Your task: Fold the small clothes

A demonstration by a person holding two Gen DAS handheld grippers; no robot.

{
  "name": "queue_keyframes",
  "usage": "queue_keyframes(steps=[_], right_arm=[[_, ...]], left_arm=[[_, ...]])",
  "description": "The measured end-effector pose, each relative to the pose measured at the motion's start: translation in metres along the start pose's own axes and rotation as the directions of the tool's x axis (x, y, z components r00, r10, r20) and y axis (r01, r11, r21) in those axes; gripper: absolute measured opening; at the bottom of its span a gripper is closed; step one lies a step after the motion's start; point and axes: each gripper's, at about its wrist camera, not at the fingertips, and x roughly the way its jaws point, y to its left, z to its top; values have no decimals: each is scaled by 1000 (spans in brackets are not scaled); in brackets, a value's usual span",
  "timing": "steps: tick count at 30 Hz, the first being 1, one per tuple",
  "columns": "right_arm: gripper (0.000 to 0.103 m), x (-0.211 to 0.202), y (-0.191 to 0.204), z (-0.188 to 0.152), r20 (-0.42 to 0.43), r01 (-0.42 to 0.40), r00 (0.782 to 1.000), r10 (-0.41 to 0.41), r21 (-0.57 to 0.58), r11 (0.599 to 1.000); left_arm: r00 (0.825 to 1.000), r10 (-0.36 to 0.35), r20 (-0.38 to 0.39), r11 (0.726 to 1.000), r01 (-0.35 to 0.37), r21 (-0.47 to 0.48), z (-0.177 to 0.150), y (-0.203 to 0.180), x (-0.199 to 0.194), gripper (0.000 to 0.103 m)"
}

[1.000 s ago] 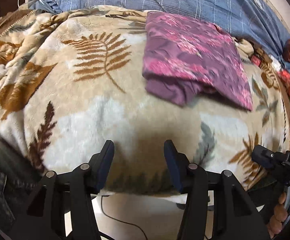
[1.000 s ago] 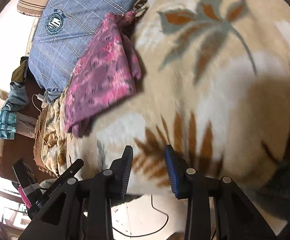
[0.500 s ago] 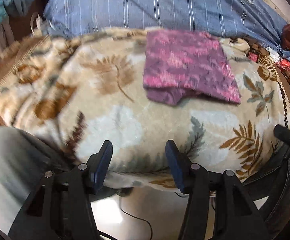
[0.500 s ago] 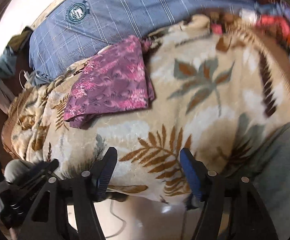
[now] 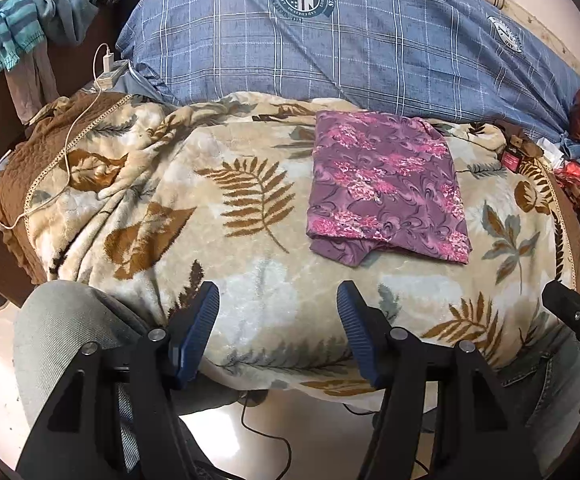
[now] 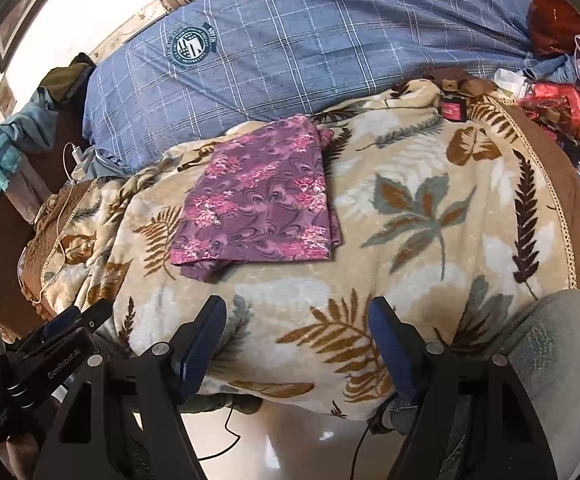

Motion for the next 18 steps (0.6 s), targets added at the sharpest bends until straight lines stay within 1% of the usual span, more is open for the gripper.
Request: queue_keyframes(steps=[9, 14, 18], right_arm=[[75, -4, 11, -2, 10, 1, 1000, -1, -20, 1000], [75, -5, 16, 2, 16, 11, 1000, -11, -36, 999], [75, -10, 20, 4, 33, 18, 999, -16, -48, 999]], left_arm=[[1000, 8, -8, 1000, -8, 16, -1, 1, -2, 61], [1000, 10, 19, 1000, -10, 10, 1, 5, -8, 61], [999, 19, 31, 999, -20, 27, 3, 2, -12, 63]])
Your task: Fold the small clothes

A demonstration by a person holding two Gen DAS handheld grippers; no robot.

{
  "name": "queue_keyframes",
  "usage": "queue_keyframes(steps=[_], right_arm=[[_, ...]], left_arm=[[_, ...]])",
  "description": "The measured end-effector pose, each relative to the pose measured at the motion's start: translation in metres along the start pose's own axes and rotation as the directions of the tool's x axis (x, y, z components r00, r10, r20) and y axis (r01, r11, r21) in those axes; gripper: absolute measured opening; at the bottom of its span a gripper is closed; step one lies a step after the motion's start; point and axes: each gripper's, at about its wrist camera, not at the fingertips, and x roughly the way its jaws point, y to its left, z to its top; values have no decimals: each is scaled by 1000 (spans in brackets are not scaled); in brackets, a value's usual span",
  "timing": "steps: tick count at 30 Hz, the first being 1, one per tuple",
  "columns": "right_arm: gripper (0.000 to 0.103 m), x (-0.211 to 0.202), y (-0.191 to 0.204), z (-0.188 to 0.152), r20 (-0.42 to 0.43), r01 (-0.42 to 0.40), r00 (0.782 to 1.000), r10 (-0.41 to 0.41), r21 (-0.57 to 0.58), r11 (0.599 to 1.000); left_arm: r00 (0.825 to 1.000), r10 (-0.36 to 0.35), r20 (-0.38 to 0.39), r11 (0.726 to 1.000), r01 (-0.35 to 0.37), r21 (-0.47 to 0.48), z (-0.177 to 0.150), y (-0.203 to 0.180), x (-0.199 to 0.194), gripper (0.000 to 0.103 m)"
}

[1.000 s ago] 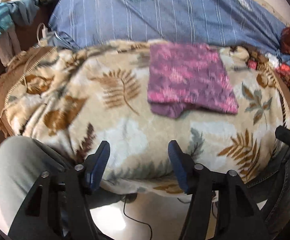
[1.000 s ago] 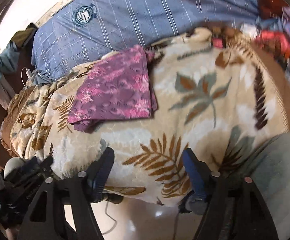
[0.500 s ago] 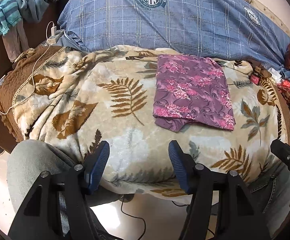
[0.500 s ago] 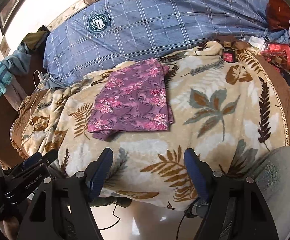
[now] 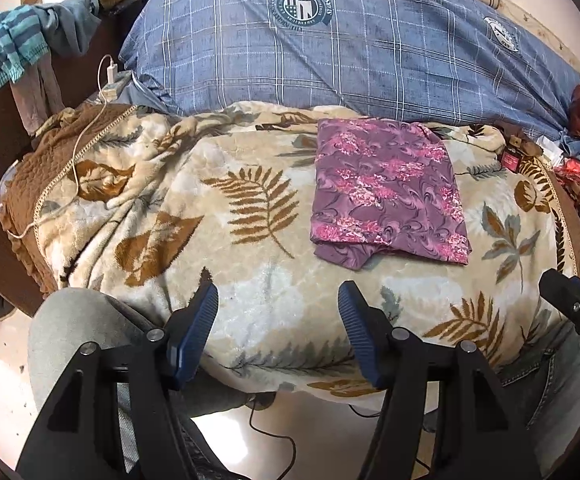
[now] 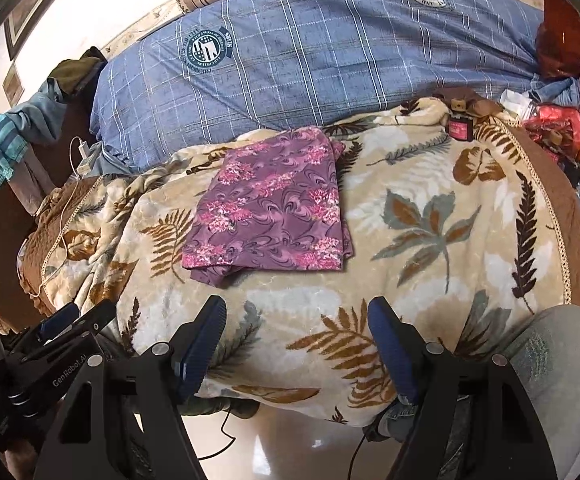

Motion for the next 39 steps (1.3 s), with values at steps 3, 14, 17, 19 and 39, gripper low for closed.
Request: queue_keyframes(steps=[3, 14, 17, 19, 39], right_arm=[[75, -2, 1, 1, 8, 4, 1000, -4, -8, 1000], [75, -5, 1, 5, 21, 10, 1000, -10, -24, 1000], [75, -4, 2, 5, 19, 10, 1000, -9, -27, 1000], [75, -4, 2, 4, 19, 10, 1000, -9, -30, 1000], [75, -5, 4, 6, 26, 16, 1000, -16, -34, 999]], left_arm=[[1000, 1, 7, 1000, -1, 4, 1, -1, -4, 64], [1000, -7, 30, 1000, 7, 29, 3, -6, -12, 66], [999, -7, 33, 999, 6, 35, 3, -8, -14, 67], [1000, -5, 29, 1000, 4, 31, 3, -9, -14, 67], [1000, -19, 13, 999, 18, 45, 4, -9, -11, 67]])
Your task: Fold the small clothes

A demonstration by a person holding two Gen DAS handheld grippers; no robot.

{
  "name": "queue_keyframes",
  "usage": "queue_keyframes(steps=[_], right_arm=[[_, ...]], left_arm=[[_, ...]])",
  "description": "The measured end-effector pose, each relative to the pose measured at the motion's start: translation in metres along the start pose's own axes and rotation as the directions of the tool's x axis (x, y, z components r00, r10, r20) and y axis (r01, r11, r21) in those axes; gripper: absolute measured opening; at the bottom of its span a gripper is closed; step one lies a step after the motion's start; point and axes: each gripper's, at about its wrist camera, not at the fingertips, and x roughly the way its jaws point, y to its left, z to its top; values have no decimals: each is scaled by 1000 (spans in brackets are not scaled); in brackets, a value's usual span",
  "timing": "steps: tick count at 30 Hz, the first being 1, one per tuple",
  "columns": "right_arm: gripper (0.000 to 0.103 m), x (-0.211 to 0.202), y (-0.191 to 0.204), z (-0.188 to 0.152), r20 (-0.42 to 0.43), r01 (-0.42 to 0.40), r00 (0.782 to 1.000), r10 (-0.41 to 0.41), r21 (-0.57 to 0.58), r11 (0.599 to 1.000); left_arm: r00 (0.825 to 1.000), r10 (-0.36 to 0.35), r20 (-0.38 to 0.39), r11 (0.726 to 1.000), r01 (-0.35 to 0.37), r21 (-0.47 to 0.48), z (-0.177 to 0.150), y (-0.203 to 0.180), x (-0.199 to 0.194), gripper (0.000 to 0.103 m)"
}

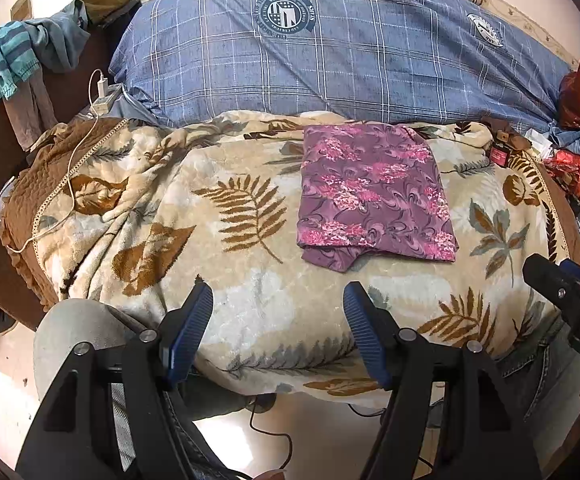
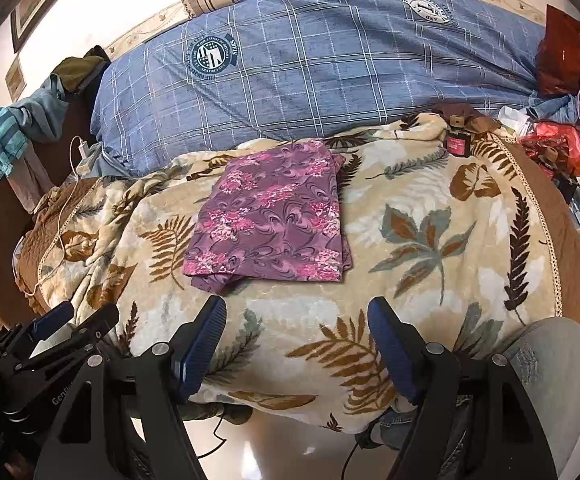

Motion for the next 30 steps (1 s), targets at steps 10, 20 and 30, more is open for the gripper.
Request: queue_keyframes(steps=[10, 20, 30], right_arm=[[75, 0, -2, 0, 0, 1, 1000, -1, 3, 1000], [75, -1, -1, 0, 1, 7, 1000, -7, 6, 1000], [75, 3, -3, -1, -4, 13, 1000, -13, 14, 1000]], left_arm=[[1000, 2, 1, 1000, -2, -2, -2, 0, 0, 67], [1000, 0, 9, 1000, 0, -9, -3, 0, -1, 67], [1000, -5, -5, 1000, 5, -1, -1, 1, 6, 67]])
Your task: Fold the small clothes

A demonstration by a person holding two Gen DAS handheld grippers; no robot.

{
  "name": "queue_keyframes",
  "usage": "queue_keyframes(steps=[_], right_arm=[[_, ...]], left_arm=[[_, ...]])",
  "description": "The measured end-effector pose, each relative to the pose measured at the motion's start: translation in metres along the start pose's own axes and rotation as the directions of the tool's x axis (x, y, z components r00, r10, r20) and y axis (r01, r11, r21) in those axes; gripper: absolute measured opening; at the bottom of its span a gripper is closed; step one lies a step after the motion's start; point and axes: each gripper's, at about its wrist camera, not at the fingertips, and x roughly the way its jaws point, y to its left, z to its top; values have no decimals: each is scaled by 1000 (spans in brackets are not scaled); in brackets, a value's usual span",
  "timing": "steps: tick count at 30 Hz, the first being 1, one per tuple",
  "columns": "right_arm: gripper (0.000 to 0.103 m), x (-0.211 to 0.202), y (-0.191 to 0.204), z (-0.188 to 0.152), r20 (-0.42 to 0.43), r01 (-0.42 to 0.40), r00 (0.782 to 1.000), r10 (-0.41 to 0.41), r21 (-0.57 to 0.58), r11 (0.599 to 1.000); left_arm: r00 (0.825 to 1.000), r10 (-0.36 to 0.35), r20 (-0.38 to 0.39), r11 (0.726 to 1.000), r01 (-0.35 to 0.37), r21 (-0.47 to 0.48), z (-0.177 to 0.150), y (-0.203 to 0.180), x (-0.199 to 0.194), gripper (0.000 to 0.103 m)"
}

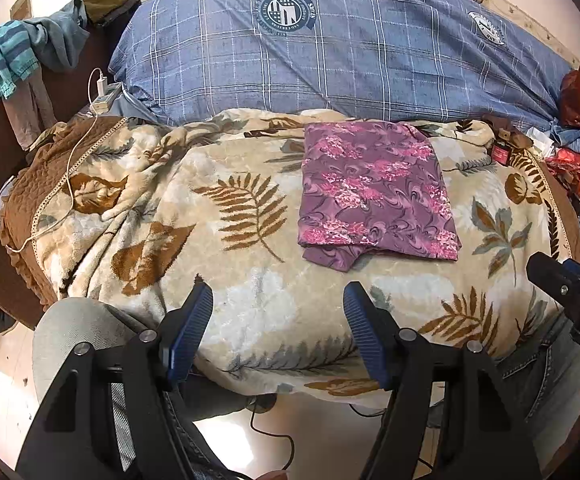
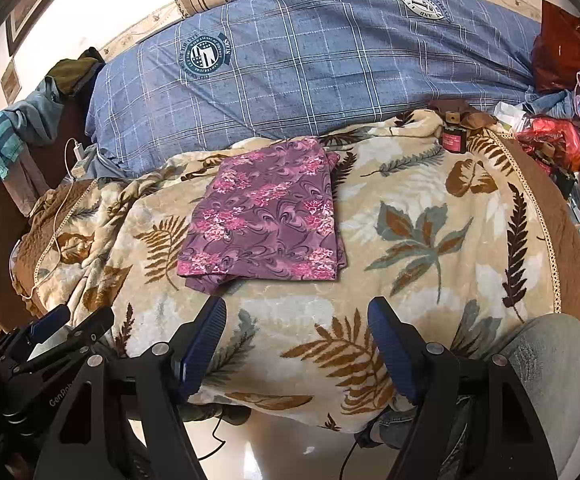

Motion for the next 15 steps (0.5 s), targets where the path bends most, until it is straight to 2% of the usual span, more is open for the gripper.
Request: queue_keyframes(steps=[15], right_arm=[[75, 0, 3, -1, -4, -4, 1000, 4, -7, 1000]], left_arm=[[1000, 4, 3, 1000, -4, -7, 1, 3, 1, 67]])
